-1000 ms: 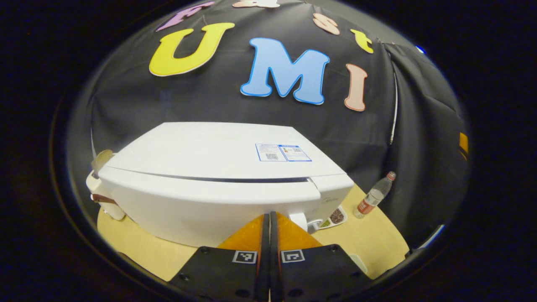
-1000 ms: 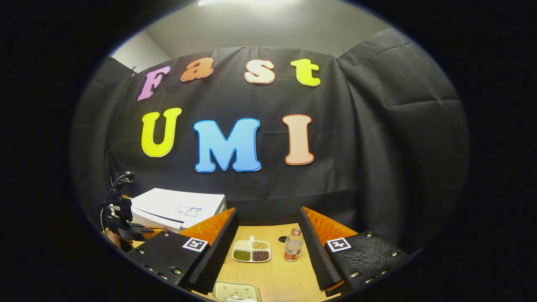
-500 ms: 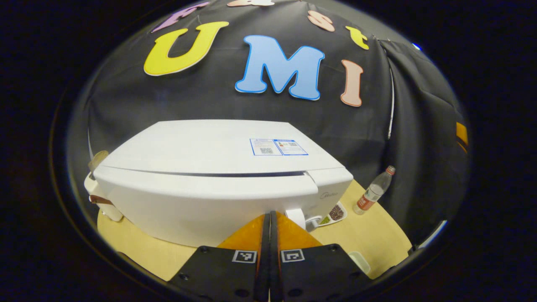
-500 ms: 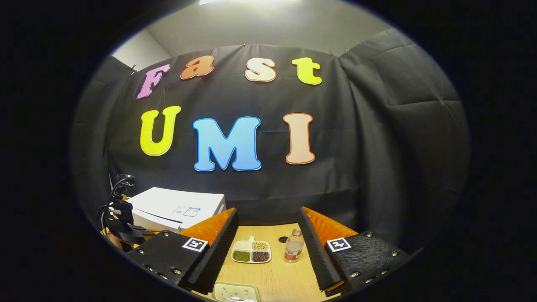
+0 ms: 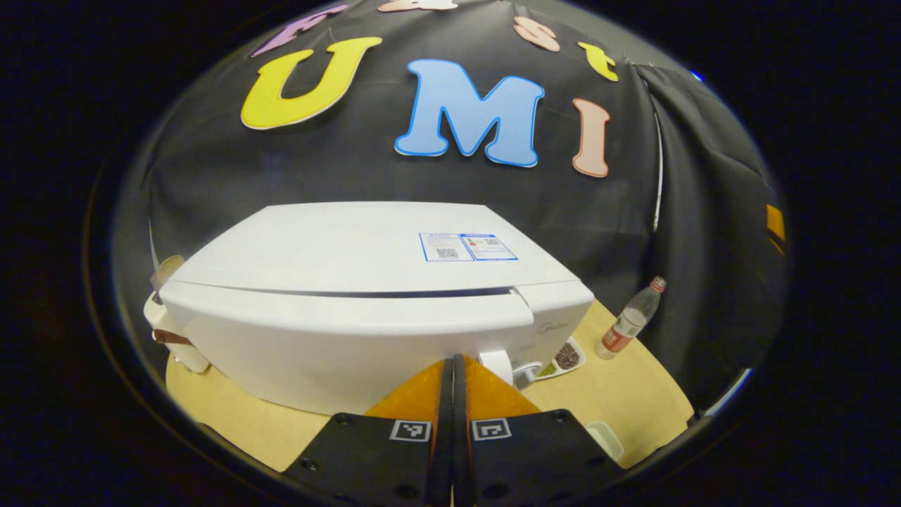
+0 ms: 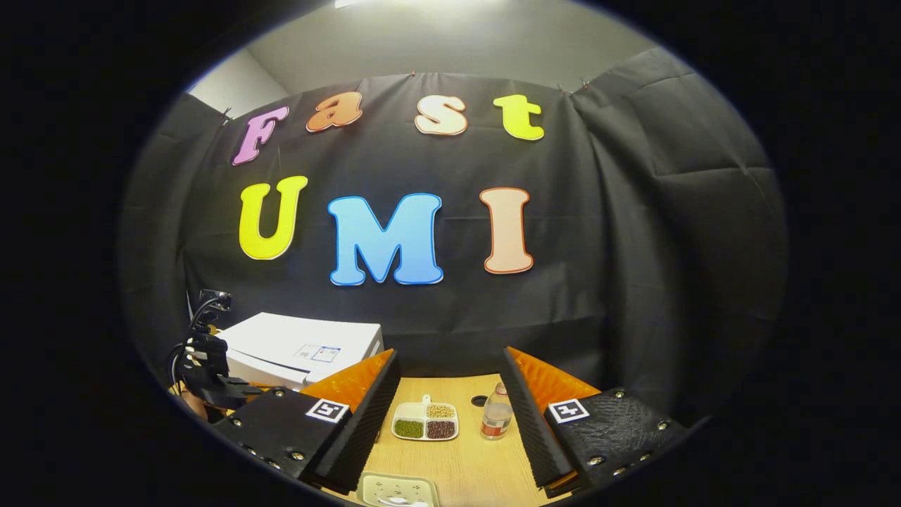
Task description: Open the microwave oven with the left hand, put the food in, and close the microwave oven.
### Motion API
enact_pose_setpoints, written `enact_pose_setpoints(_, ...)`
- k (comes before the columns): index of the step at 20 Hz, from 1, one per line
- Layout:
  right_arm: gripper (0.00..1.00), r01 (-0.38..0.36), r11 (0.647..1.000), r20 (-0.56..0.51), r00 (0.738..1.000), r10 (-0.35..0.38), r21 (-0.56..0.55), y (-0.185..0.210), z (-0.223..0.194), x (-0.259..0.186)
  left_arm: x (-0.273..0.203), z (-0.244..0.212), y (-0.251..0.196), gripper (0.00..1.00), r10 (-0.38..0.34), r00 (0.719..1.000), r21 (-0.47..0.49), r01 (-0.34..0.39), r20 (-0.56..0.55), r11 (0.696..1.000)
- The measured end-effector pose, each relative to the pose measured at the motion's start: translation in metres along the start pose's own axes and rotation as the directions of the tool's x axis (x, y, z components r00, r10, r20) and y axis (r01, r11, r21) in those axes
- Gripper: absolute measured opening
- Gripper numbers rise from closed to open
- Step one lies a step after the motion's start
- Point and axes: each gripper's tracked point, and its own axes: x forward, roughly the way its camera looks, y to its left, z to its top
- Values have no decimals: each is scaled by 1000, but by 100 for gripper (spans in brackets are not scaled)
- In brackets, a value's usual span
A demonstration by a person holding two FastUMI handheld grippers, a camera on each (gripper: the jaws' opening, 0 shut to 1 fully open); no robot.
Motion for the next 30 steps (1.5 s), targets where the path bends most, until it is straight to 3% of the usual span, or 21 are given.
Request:
enact_pose_setpoints(19,88,-48,999,-29,998,47,-20,21,-9,2,12,-4,1,7,7,1000,-20,-8,-29,1000)
enact_pose_setpoints(22,88,-54,998,-39,998,54,-12,22,-11,2,-5,10,0,7,32,999,6,-32,18,999)
enact_pose_setpoints(26,88,-76,997,-32,997,76,2,31,-7,-1,-60,53,-2,8,70,986,47,-78,150,996)
enact_pose_setpoints(27,88,-84,996,-29,996,84,7,34,-5,-1,-78,71,-3,2,69,977,63,-83,201,995)
enact_pose_setpoints(29,88,-101,995,-19,995,102,14,42,2,-2,-121,110,-11,36,70,946,95,-104,316,990)
enact_pose_setpoints(30,88,-110,994,-14,994,110,16,46,8,-3,-143,129,-14,72,67,929,103,-112,364,988)
